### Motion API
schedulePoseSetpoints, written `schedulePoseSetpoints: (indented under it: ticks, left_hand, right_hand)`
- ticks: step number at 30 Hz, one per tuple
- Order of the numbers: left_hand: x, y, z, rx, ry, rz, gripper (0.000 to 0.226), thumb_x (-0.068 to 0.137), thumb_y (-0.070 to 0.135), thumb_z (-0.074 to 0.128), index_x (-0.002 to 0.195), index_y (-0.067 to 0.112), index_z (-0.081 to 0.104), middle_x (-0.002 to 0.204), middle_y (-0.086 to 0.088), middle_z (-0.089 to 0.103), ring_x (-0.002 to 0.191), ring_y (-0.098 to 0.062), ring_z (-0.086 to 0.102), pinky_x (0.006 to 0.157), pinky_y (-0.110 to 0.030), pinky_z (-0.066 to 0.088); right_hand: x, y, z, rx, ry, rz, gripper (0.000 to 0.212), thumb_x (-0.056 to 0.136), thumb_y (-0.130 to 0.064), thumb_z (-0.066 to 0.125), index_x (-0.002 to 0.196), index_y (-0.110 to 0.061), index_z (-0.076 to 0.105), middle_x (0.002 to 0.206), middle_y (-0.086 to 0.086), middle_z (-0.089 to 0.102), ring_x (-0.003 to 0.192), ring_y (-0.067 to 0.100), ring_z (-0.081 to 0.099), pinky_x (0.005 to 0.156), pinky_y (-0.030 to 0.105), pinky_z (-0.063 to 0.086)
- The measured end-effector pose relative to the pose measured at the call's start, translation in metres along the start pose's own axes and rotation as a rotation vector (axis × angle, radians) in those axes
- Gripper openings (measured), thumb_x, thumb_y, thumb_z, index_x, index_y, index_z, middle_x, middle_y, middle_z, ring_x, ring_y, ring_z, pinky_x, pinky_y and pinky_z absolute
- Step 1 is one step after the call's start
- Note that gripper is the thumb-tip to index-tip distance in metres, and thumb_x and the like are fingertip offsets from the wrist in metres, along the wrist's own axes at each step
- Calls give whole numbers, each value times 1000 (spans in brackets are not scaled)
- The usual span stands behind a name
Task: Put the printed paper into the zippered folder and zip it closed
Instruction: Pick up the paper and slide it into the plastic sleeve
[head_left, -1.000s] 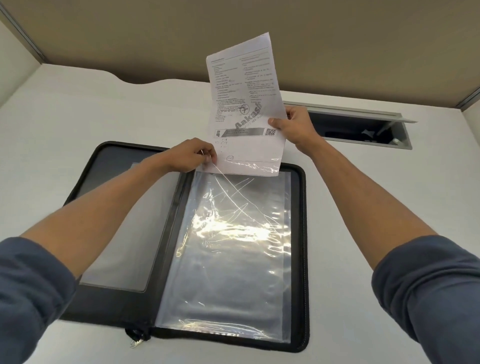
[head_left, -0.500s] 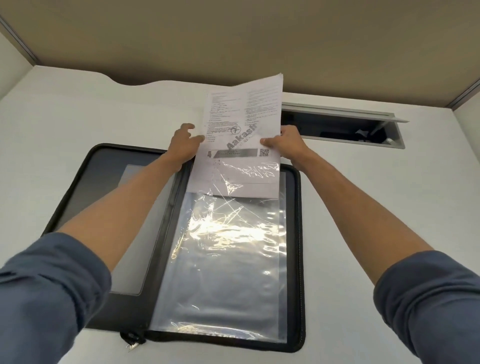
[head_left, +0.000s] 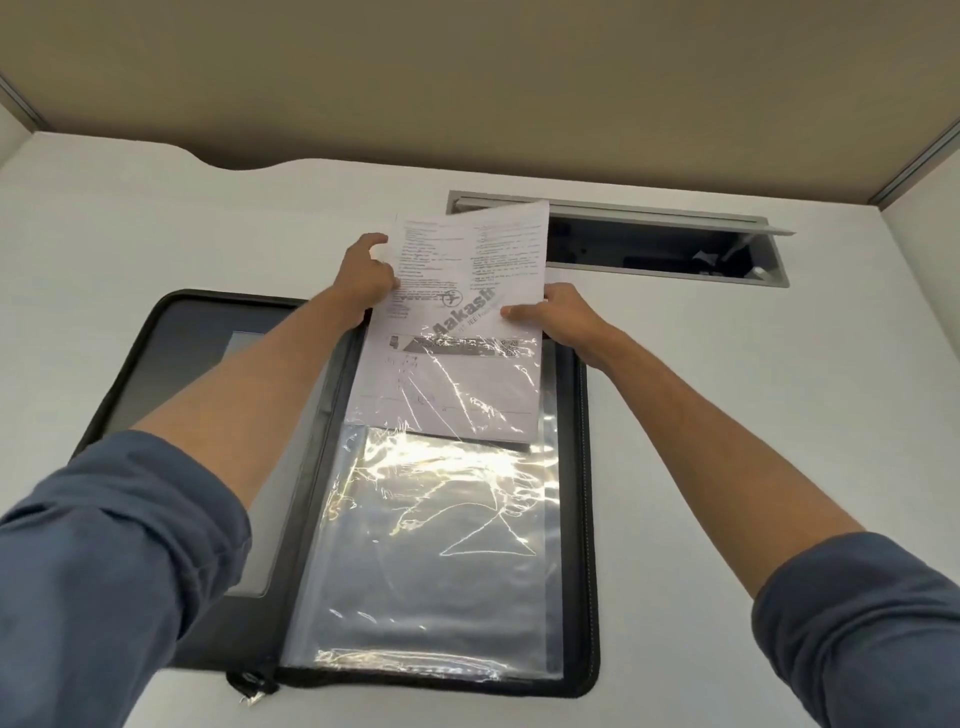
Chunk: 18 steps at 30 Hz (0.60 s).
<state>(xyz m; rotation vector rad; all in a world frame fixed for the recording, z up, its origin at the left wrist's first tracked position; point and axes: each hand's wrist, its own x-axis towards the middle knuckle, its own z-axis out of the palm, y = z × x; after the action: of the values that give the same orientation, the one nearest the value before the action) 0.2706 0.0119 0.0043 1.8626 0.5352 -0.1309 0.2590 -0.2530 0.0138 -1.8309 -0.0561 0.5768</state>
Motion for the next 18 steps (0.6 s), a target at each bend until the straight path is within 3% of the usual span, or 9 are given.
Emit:
schedulePoseSetpoints:
  ticks: [2,5,9,13,16,18]
  left_hand:
    - [-3,-4,2,76,-3,36,61,88,-5,49,143,21,38,111,-8,59,97,-21,56,81,-30,47]
    - [-4,-5,3,114,26,55,59,87,6,48,143,21,36,125,-6,55,103,-20,52,85,-29,42]
    - [-1,3,5,92,5,70,49,84,6,49,131,18,49,124,-4,56,113,-24,52,84,-30,42]
    - [7,11,4,-3,20,27,57,90,4,52,143,19,39,140,-8,44,111,-22,46,83,-32,41]
    - [12,13,0,-29,5,73,53,90,-1,54,139,18,46,124,-10,53,105,-22,51,82,-32,45]
    - [13,12,-3,16,-2,111,49,88,-6,55,133,15,54,104,-13,57,97,-22,55,81,-32,47]
  right_hand:
    - [2,-1,1,48,88,-26,37,89,-16,68,124,-16,60,128,3,64,93,5,65,60,11,53]
    - [7,-3,0,47,233,-65,46,93,-9,62,135,-15,44,131,7,61,101,17,64,73,22,56]
    - [7,-2,-1,-28,242,-122,57,93,-3,59,142,-18,37,133,7,59,110,20,63,87,37,57]
    - [2,-1,0,-39,225,-123,58,91,-4,62,141,-18,37,134,8,59,112,22,62,87,40,58]
    - [-1,2,1,-58,171,-107,60,90,-3,63,142,-20,37,136,7,57,116,23,61,88,39,57]
    - [-3,5,0,-77,138,-111,60,89,-3,64,141,-19,39,136,6,58,115,22,61,79,29,58]
